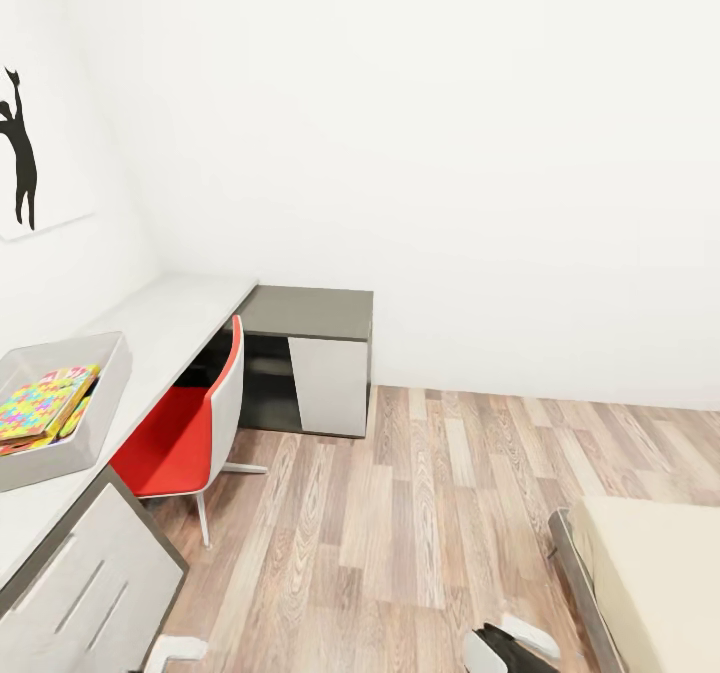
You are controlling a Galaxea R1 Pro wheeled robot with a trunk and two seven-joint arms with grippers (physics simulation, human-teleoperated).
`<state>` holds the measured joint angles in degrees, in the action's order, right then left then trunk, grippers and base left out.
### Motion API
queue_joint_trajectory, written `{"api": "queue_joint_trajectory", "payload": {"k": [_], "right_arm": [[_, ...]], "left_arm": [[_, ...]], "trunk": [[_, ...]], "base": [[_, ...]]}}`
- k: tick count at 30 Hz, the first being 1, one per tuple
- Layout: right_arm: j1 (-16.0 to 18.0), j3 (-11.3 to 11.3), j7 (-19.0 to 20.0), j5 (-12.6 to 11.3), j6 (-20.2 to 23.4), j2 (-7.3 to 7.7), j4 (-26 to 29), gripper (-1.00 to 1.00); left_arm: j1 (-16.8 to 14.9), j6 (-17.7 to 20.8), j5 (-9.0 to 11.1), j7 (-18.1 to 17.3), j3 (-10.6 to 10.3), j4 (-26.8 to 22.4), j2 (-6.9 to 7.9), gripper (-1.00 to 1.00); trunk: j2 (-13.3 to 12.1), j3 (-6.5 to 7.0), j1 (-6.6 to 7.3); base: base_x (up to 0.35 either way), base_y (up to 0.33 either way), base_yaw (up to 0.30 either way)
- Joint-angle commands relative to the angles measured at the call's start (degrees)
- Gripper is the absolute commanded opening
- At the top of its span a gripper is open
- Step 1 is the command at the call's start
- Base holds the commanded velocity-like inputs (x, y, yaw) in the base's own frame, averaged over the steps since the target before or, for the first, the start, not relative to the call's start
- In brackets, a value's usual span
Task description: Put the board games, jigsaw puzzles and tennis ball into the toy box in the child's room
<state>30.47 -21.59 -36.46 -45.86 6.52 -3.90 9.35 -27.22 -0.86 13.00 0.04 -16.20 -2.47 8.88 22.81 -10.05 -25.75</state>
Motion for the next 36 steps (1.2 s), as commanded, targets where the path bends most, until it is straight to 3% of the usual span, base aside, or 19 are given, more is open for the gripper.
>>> {"api": "queue_joint_trajectory", "payload": {"k": [1,9,19,25,36], "right_arm": [[-0.4,-0.6,-0.4,0.0,-0.1,-0.18,-0.9,1.0],[-7.8,-0.8,-0.4,0.1,-7.8,-1.1,-4.7,1.0],[-14.0,-0.7,-0.5,-0.1,-13.3,-0.56,-5.0,1.0],[-15.2,-0.6,-0.5,-0.3,-16.2,-0.29,-5.1,1.0],[-17.4,-0.6,-0.5,-0.5,-16.7,-0.23,-5.5,1.0]], "left_arm": [[0.7,-0.8,0.5,0.1,-0.5,0.0,0.0,1.0],[9.0,-4.9,0.5,0.5,-0.7,0.1,0.19,1.0],[16.0,-6.4,0.6,0.6,-0.9,0.2,0.17,1.0],[17.1,-6.3,0.6,0.6,-0.9,0.2,-0.23,1.0],[17.3,-6.4,0.5,0.5,-0.7,0.2,-0.83,1.0]], "trunk": [[0.1,-0.09,-0.04],[0.1,-0.09,-0.04],[0.1,-0.09,-0.04],[0.1,-0.09,-0.04],[0.1,-0.09,-0.04]], "base": [[0.0,0.0,0.0],[0.0,0.0,0.0],[0.0,0.0,0.0],[0.0,0.0,0.0],[0.0,0.0,0.0]]}}
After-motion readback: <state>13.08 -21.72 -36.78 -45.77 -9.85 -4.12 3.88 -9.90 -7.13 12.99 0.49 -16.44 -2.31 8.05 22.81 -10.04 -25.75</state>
